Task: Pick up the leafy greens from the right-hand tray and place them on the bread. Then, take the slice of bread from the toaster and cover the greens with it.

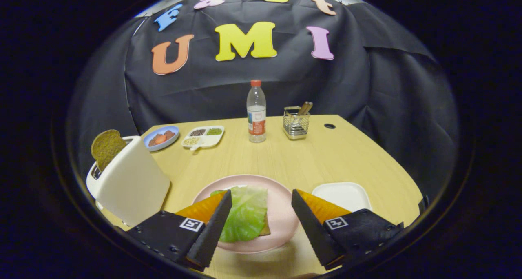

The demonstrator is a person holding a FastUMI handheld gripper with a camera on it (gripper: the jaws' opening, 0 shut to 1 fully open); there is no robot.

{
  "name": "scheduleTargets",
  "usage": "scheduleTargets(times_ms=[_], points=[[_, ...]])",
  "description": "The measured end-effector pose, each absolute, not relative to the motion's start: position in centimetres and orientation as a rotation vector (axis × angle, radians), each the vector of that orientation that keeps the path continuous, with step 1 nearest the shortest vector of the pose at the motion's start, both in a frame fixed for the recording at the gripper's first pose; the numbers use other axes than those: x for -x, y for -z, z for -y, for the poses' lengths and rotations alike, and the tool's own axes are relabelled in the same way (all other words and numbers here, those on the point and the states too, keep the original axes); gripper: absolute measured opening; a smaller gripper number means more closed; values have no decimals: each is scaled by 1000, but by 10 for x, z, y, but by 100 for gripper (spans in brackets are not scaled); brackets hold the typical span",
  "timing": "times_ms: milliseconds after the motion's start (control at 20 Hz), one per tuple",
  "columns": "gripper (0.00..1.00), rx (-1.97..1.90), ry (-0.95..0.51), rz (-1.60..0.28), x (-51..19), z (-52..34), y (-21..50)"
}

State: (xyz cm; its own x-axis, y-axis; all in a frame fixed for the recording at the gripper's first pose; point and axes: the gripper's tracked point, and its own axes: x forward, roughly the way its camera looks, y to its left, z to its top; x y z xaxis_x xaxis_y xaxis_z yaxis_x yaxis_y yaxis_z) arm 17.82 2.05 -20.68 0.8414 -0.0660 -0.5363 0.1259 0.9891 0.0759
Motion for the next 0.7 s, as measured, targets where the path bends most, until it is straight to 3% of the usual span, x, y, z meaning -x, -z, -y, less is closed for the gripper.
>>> scheduleTargets(times_ms=[150,700], points=[[96,-95,97,-503,-160,-33,175],[96,-49,37,-357,-117,-127,56]])
